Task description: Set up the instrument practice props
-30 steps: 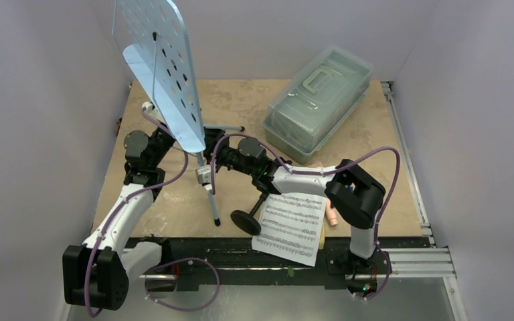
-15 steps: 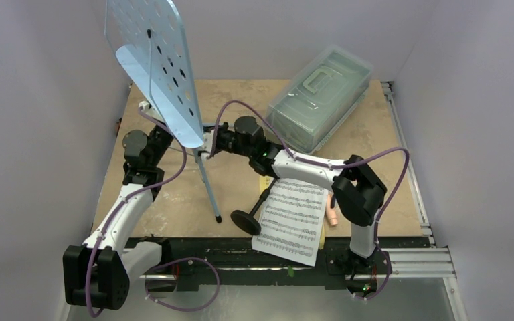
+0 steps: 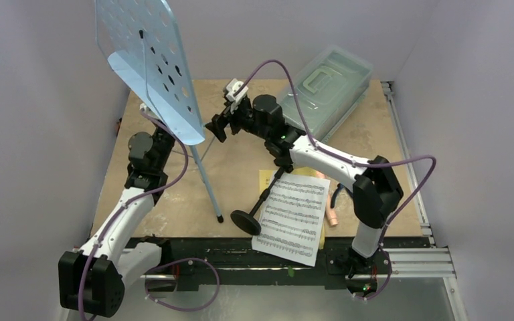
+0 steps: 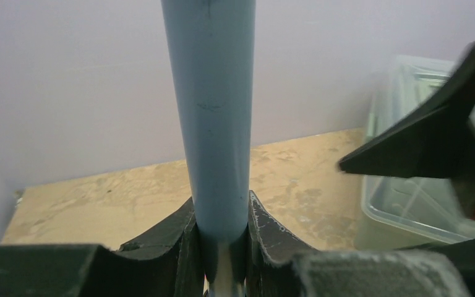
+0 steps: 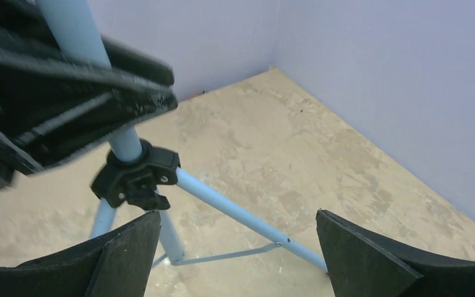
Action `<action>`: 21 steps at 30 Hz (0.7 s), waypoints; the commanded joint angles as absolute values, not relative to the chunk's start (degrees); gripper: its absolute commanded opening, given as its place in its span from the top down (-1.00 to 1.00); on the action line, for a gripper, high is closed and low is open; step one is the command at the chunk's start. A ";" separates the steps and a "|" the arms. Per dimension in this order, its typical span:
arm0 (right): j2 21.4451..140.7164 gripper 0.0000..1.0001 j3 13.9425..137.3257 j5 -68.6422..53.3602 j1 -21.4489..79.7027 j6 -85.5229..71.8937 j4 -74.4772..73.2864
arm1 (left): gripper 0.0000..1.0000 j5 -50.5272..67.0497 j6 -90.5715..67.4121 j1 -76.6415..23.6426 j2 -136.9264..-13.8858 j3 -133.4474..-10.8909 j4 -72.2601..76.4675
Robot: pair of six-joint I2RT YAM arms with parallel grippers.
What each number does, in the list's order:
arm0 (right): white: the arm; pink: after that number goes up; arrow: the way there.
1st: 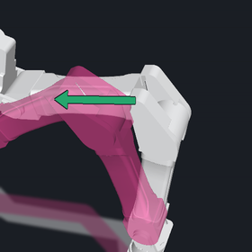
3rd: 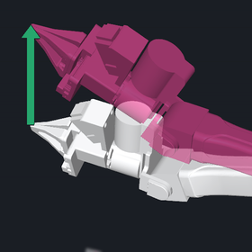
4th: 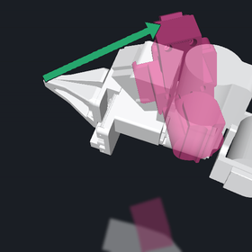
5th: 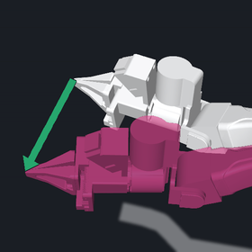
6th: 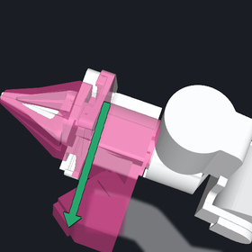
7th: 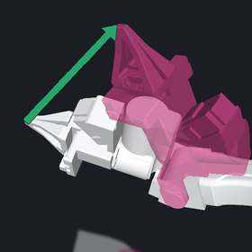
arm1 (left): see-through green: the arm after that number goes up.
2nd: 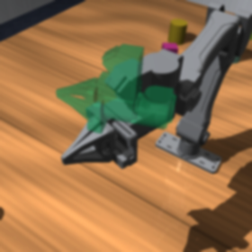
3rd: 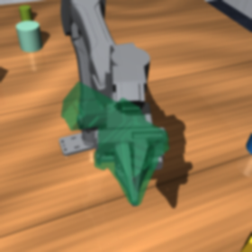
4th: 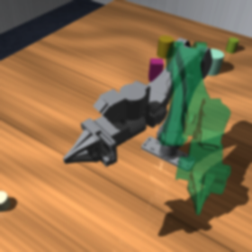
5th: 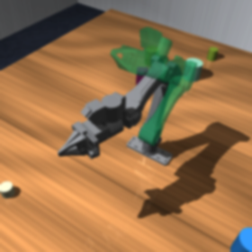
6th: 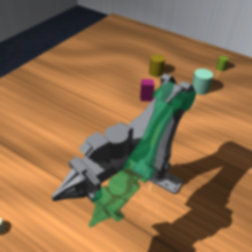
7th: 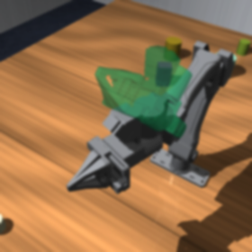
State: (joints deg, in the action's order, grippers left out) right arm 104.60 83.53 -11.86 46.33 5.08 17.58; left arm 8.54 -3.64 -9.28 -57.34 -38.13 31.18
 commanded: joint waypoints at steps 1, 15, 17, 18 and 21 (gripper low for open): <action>95.23 -0.98 84.23 -1.89 46.69 -6.98 12.28 | 1.00 -14.07 3.37 -12.06 -53.32 -41.43 36.48; 81.00 -0.98 64.72 2.98 46.76 -16.52 9.98 | 1.00 -49.73 15.45 -20.93 -57.53 -46.74 44.19; 79.78 -0.98 63.32 3.24 46.76 -16.52 9.69 | 1.00 -52.47 18.04 -21.70 -59.57 -46.93 48.33; 79.30 -0.98 62.69 3.22 46.76 -16.52 9.75 | 1.00 -54.17 18.87 -21.94 -60.64 -46.63 50.78; 78.40 -0.98 61.28 3.00 46.76 -16.56 9.86 | 1.00 -58.53 19.83 -22.92 -63.69 -45.05 58.26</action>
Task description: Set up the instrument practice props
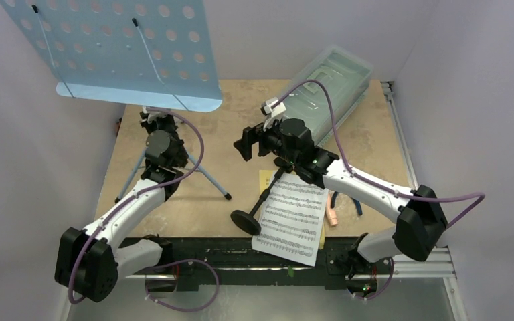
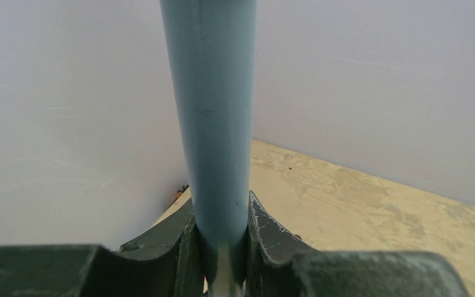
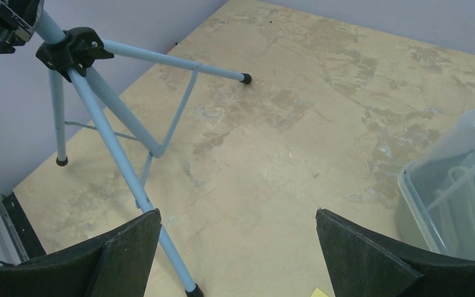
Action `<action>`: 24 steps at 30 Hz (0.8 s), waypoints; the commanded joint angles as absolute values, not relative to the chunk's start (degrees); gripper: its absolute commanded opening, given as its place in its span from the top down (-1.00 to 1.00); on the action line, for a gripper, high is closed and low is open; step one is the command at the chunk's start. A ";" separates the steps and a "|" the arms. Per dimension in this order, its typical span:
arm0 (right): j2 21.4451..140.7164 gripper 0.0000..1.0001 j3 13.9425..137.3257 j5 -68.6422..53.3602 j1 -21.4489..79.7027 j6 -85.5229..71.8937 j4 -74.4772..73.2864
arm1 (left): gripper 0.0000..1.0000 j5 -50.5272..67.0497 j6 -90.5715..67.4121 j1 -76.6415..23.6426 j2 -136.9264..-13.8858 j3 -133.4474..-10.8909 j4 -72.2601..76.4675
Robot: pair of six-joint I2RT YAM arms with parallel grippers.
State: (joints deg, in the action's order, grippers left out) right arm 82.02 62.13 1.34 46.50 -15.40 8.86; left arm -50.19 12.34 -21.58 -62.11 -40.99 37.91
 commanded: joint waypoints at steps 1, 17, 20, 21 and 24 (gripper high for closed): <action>78.26 -0.98 61.00 3.04 46.76 -16.61 9.65 | 1.00 -59.33 19.93 -23.45 -64.68 -44.47 60.47; 77.86 -0.98 61.86 6.49 46.24 -18.02 -2.28 | 0.23 -74.60 46.54 -37.52 -82.79 -45.29 98.64; 76.18 -0.98 60.05 6.30 46.14 -17.78 -2.94 | -0.27 -75.87 42.64 -38.96 -80.14 -43.08 91.64; 75.66 -0.98 59.50 6.13 46.14 -17.76 -3.06 | -0.37 -75.91 40.51 -39.61 -78.64 -42.27 87.96; 74.61 -0.98 58.19 5.85 46.19 -17.75 -3.33 | -0.72 -72.13 24.80 -40.61 -71.34 -41.61 61.49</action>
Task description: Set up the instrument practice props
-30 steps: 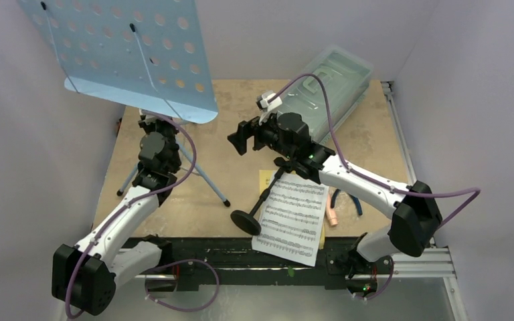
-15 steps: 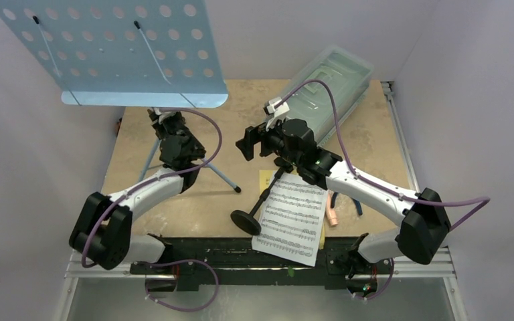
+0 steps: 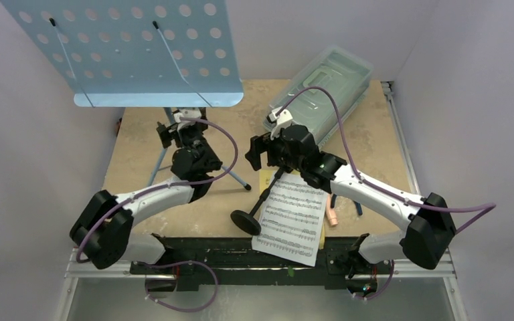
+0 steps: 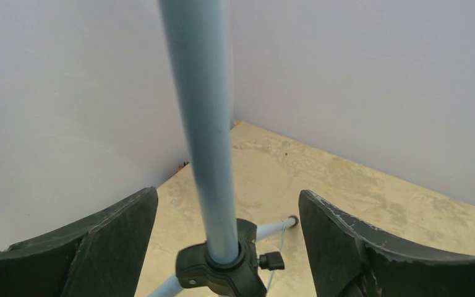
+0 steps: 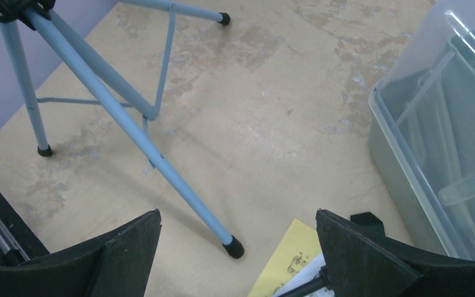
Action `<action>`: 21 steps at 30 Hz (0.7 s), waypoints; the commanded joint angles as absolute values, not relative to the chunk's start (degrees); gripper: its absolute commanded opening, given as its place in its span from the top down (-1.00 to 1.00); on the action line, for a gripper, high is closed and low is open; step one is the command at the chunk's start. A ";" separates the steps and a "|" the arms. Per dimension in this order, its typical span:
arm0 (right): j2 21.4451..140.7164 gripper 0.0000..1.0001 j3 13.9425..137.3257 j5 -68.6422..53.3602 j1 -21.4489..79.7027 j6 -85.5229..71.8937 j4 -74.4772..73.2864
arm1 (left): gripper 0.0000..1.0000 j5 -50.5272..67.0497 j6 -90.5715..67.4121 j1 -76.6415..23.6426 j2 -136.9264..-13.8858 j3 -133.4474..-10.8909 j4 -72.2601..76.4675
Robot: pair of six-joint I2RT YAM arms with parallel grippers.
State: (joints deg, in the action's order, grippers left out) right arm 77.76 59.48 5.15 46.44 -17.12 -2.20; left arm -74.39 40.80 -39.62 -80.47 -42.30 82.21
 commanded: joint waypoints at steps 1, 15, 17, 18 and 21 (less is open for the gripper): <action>74.35 -0.98 57.78 5.83 46.15 -17.83 -3.34 | -0.81 -69.45 17.04 -40.64 -68.34 -42.34 44.76; 69.96 -0.98 55.05 7.79 46.05 -16.53 -11.37 | -1.00 -29.35 -10.22 -40.48 -41.82 -46.49 -8.67; 68.92 -0.98 53.80 11.21 46.06 -16.60 -14.74 | -1.00 -26.57 -11.54 -40.47 -38.69 -47.32 -12.52; 68.58 -0.98 53.19 12.78 46.01 -17.15 -16.62 | -1.00 -25.89 -12.37 -40.44 -37.58 -47.97 -14.09; 67.05 -0.98 50.01 12.86 43.68 -22.53 -20.43 | -1.00 -22.89 -14.23 -40.51 -35.42 -49.62 -17.61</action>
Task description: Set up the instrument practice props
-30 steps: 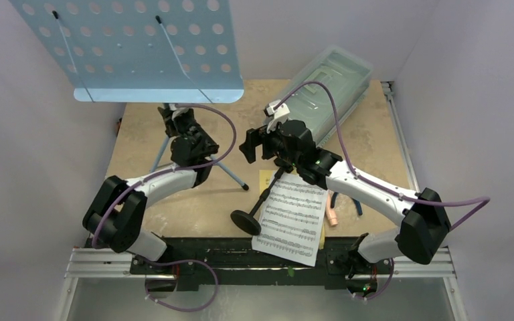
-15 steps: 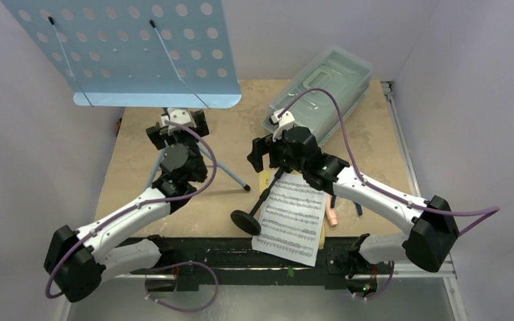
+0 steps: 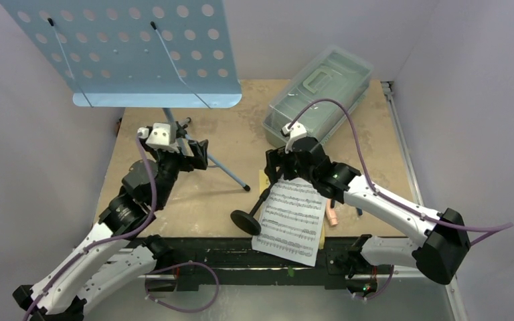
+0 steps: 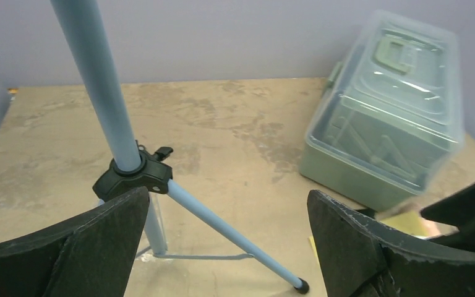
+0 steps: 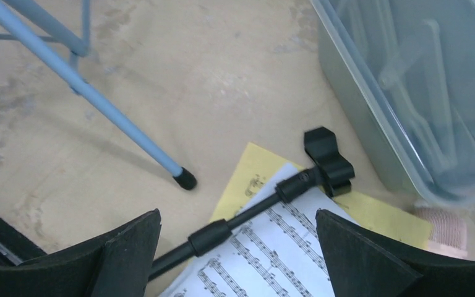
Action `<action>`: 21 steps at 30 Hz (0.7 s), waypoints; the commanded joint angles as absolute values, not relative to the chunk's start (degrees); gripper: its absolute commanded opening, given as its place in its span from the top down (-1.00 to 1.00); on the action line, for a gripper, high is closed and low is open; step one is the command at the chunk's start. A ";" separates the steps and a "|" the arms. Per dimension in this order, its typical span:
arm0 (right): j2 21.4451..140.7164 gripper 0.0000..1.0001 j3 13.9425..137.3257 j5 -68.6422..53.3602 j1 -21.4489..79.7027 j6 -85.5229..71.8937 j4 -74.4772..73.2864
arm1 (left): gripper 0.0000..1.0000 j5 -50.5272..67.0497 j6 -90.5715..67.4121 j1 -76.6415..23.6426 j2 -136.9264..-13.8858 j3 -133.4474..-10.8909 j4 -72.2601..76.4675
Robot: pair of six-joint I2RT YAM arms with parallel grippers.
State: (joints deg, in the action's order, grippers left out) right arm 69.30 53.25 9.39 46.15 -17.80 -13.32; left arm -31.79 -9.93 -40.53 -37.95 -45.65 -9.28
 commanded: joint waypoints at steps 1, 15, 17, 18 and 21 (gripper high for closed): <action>66.16 -0.98 48.26 10.70 41.51 -25.39 -20.68 | -1.00 -22.19 -14.92 -40.47 -35.00 -49.96 -18.68; 53.55 -0.62 35.11 -4.47 13.16 -45.78 -33.67 | -0.99 -12.19 -24.95 -40.49 -31.50 -48.85 -20.33; 53.27 -0.62 33.80 -5.72 13.10 -45.93 -34.02 | -1.00 -11.57 -25.24 -40.44 -31.84 -49.31 -21.18; 53.33 -0.61 33.16 -6.19 13.18 -45.72 -34.46 | -1.00 -11.29 -25.23 -40.49 -32.10 -49.55 -21.52; 53.89 -0.52 31.79 -7.92 13.18 -43.43 -35.56 | -1.00 -10.05 -24.87 -40.45 -32.55 -49.91 -21.57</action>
